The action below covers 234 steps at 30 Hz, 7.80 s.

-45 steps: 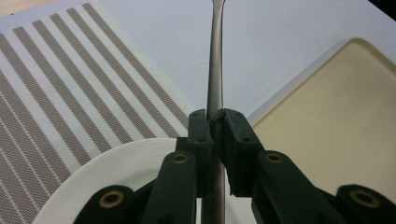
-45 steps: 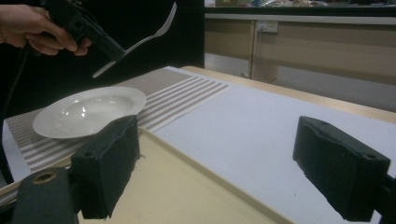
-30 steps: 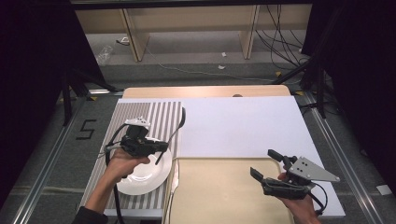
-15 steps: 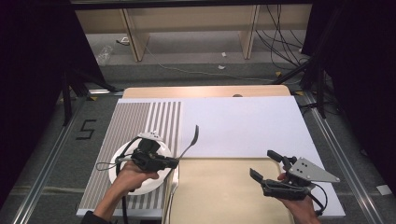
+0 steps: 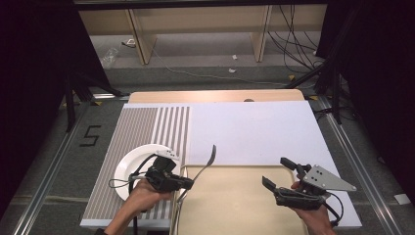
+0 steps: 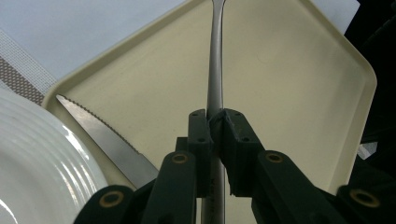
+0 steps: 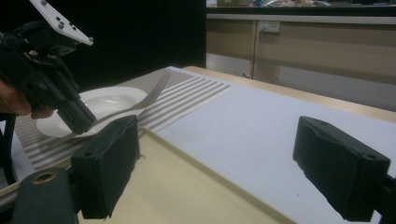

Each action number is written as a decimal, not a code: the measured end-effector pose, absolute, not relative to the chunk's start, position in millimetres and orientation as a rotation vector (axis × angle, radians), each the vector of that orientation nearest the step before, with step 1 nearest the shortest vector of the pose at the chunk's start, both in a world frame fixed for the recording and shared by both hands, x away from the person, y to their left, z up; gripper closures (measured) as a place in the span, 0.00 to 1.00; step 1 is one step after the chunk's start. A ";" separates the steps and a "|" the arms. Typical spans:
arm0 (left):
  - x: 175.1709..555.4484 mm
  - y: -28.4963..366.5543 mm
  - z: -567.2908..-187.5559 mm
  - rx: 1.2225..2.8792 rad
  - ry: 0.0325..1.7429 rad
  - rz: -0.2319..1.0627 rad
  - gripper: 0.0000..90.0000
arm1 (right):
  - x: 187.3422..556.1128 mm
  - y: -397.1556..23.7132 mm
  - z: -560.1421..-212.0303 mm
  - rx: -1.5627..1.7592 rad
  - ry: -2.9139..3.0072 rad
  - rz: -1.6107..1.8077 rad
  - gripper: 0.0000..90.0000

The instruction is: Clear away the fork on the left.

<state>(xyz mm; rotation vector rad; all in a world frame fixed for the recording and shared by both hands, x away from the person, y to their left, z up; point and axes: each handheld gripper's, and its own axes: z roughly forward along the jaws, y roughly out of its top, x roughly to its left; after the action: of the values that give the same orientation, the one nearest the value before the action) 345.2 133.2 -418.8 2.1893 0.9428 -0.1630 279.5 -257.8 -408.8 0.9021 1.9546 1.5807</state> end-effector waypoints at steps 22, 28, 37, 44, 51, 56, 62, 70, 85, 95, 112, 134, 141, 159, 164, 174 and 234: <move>318.0 115.9 -445.1 2.285 0.947 -0.221 0.90 | 279.7 -258.8 -408.9 0.914 1.951 1.583 0.17; 313.3 110.6 -450.9 2.300 0.946 -0.243 0.90 | 279.6 -258.9 -409.0 0.918 1.950 1.586 0.17; 308.6 107.0 -456.7 2.342 0.960 -0.255 0.90 | 279.7 -259.2 -409.1 0.921 1.947 1.586 0.17; 302.4 103.4 -462.5 2.370 0.991 -0.272 0.90 | 279.4 -259.3 -408.9 0.918 1.945 1.588 0.17; 297.5 101.9 -466.4 2.392 0.997 -0.261 0.90 | 279.2 -259.4 -408.8 0.917 1.945 1.588 0.17; 295.4 100.3 -468.4 2.416 0.994 -0.251 0.90 | 278.9 -259.1 -408.7 0.915 1.949 1.585 0.17; 294.1 98.6 -467.6 2.424 0.987 -0.243 0.85 | 278.7 -258.7 -408.7 0.913 1.951 1.582 0.17; 294.3 96.5 -456.6 2.385 0.945 -0.185 0.46 | 278.8 -258.6 -408.7 0.909 1.952 1.581 0.17; 286.3 87.6 -439.8 2.321 0.767 0.026 0.23 | 278.4 -257.8 -408.8 0.906 1.955 1.582 0.17; 280.6 72.9 -439.0 2.351 0.620 0.112 0.22 | 278.9 -256.7 -408.9 0.903 1.955 1.581 0.17; 282.4 60.2 -443.6 2.405 0.532 0.142 0.35 | 278.8 -258.4 -409.3 0.904 1.955 1.575 0.17; 288.3 40.6 -455.8 2.498 0.516 0.133 0.91 | 278.2 -260.7 -410.1 0.906 1.957 1.576 0.17; 290.0 35.8 -460.0 2.546 0.503 0.134 0.99 | 278.1 -261.0 -410.0 0.908 1.959 1.574 0.17; 294.9 32.6 -466.7 2.582 0.539 0.137 0.99 | 278.0 -259.9 -410.2 0.900 1.962 1.574 0.17; 295.5 34.5 -466.5 2.584 0.547 0.141 0.99 | 277.7 -258.8 -410.1 0.897 1.962 1.573 0.17; 297.8 39.5 -466.1 2.587 0.584 0.147 0.99 | 277.2 -258.9 -409.8 0.894 1.961 1.574 0.17; 306.3 88.9 -464.0 2.559 0.843 0.232 0.99 | 276.1 -256.6 -408.9 0.886 1.968 1.568 0.18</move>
<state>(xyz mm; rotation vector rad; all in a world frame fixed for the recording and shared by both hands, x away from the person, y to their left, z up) 306.3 88.9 -464.0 2.5586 0.8430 0.2318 276.1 -256.6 -408.9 0.8862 1.9680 1.5676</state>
